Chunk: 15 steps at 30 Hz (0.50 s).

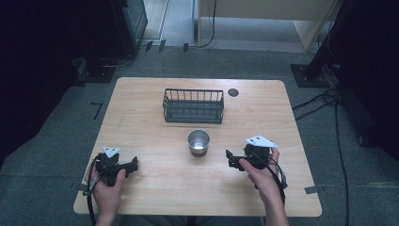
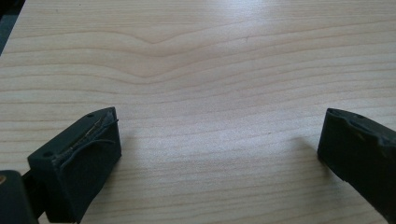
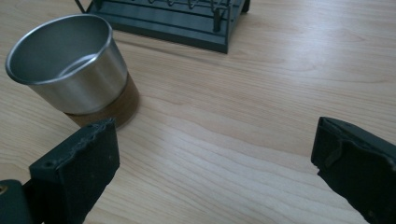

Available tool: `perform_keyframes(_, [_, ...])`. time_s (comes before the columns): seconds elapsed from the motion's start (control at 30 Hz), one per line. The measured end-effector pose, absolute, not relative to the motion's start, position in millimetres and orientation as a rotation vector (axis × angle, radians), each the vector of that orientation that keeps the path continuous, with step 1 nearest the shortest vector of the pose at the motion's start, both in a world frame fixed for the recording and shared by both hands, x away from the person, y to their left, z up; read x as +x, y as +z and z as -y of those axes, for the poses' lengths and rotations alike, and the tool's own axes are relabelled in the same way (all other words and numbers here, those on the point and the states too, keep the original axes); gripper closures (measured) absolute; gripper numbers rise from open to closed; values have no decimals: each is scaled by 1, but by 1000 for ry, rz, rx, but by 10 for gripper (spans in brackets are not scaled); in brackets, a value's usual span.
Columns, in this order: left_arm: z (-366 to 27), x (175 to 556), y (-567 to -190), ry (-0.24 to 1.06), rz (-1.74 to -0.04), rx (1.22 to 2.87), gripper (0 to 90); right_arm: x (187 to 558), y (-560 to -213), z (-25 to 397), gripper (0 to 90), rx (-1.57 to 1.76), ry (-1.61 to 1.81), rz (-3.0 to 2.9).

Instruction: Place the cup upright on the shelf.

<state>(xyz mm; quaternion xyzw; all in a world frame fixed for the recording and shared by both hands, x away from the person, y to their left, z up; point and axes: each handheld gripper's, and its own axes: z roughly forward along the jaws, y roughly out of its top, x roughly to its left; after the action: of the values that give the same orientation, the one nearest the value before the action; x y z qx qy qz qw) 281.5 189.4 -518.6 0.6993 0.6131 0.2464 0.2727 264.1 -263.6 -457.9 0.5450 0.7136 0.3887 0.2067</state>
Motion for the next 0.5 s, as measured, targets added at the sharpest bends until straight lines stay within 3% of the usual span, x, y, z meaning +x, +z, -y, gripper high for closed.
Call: perform_keyframes(0.5, [-189,282,-519,663,-1650,1882,0,275,-449,228,7,1457,1126,-2041])
